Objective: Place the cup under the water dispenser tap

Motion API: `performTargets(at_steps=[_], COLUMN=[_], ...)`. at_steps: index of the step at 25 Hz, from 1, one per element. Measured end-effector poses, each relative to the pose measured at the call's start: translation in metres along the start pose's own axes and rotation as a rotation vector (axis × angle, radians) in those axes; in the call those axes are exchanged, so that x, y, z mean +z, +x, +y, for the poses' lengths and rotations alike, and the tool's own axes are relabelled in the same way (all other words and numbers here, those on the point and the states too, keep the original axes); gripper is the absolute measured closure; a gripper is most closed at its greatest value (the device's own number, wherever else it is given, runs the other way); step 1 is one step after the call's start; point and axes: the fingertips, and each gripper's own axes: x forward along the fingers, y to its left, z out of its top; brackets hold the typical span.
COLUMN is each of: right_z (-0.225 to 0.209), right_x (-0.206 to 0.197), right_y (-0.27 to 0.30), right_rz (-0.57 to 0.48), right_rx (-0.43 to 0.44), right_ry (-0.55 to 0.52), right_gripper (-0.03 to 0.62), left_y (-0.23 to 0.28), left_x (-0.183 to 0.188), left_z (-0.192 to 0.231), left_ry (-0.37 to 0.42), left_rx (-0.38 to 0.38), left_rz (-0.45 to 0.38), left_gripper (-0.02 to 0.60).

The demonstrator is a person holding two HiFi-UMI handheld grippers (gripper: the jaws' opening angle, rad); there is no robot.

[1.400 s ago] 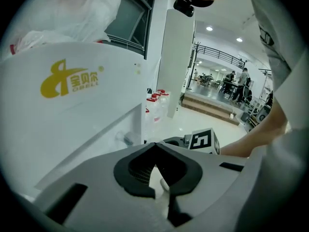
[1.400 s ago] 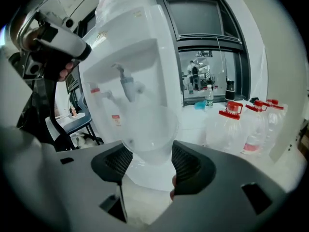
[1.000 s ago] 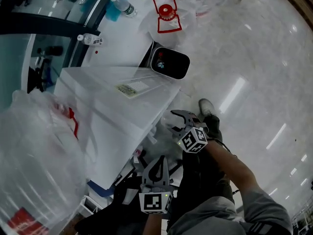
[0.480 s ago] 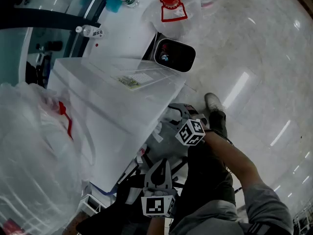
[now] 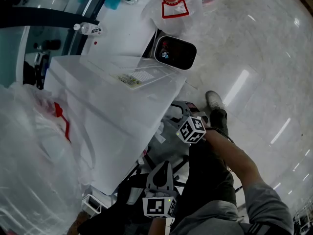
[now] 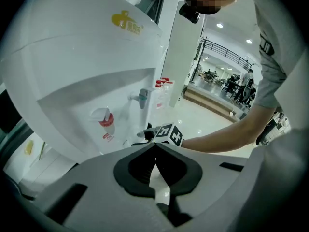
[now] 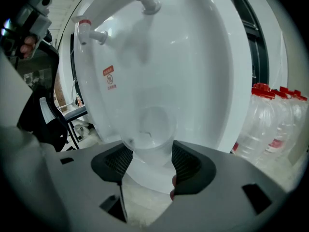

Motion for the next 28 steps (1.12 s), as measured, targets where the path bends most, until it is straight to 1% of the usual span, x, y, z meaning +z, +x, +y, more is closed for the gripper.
performTargets(at_steps=[4, 8, 13, 23, 28], right_z=[0.000, 0.001, 0.000, 0.000, -0.003], right_x=[0.000, -0.001, -0.004, -0.014, -0.014], right_y=[0.000, 0.002, 0.007, 0.003, -0.014], right_rz=[0.000, 0.011, 0.039, 0.068, 0.081], right_rx=[0.004, 0.022, 0.031, 0.045, 0.018], right_ry=[-0.009, -0.010, -0.003, -0.013, -0.014], right_gripper=[0.339, 0.335, 0.294, 0.279, 0.279], left_y=[0.002, 0.004, 0.004, 0.006, 0.004], left_x=[-0.006, -0.003, -0.001, 0.002, 0.006], left_z=[0.001, 0.002, 0.002, -0.001, 0.000], left_ry=[-0.012, -0.017, -0.013, -0.009, -0.013], left_rx=[-0.007, -0.008, -0.013, -0.017, -0.018], left_rz=[0.006, 0.007, 0.007, 0.005, -0.005], left_gripper=[0.571, 0.571, 0.571, 0.571, 0.571])
